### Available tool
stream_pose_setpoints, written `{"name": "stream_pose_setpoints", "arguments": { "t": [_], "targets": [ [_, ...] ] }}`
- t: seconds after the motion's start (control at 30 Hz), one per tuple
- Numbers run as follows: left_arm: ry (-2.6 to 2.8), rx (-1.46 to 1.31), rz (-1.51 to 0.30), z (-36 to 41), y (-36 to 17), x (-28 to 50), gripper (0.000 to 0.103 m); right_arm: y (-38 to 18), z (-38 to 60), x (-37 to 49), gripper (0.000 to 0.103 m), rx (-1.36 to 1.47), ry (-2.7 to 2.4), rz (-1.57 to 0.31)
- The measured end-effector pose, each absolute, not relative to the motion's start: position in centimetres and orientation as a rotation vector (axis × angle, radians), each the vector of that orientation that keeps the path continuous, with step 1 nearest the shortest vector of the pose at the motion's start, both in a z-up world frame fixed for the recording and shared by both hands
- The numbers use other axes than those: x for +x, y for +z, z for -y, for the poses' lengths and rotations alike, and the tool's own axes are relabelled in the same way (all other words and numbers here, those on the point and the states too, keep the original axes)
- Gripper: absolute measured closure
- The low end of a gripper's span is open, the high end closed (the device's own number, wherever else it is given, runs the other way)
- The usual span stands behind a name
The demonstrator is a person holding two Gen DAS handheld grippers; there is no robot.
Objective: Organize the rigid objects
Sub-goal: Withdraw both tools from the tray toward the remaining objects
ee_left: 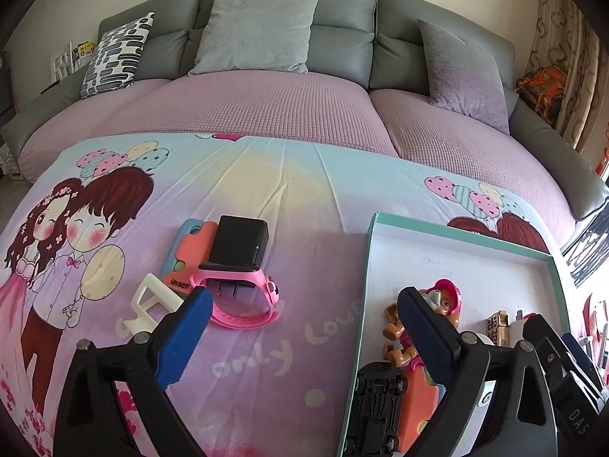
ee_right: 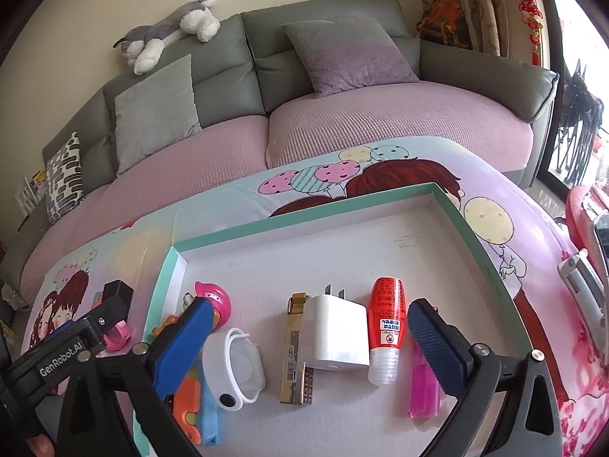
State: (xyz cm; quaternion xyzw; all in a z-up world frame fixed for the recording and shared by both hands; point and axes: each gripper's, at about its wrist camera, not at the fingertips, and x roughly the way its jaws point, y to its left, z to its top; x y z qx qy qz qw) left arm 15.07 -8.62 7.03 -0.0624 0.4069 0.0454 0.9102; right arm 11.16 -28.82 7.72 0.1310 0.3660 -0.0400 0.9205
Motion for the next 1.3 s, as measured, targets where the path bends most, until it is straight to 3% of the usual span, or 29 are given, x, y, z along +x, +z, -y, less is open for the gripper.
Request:
{"name": "stream_pose_setpoints", "arguments": {
  "t": [1.3],
  "targets": [
    [0.143,-0.217,-0.767,3.1,8.8,14.0,0.005,8.7,26.1,11.2,0.000,0.278,-0.030,-0.708]
  ]
}}
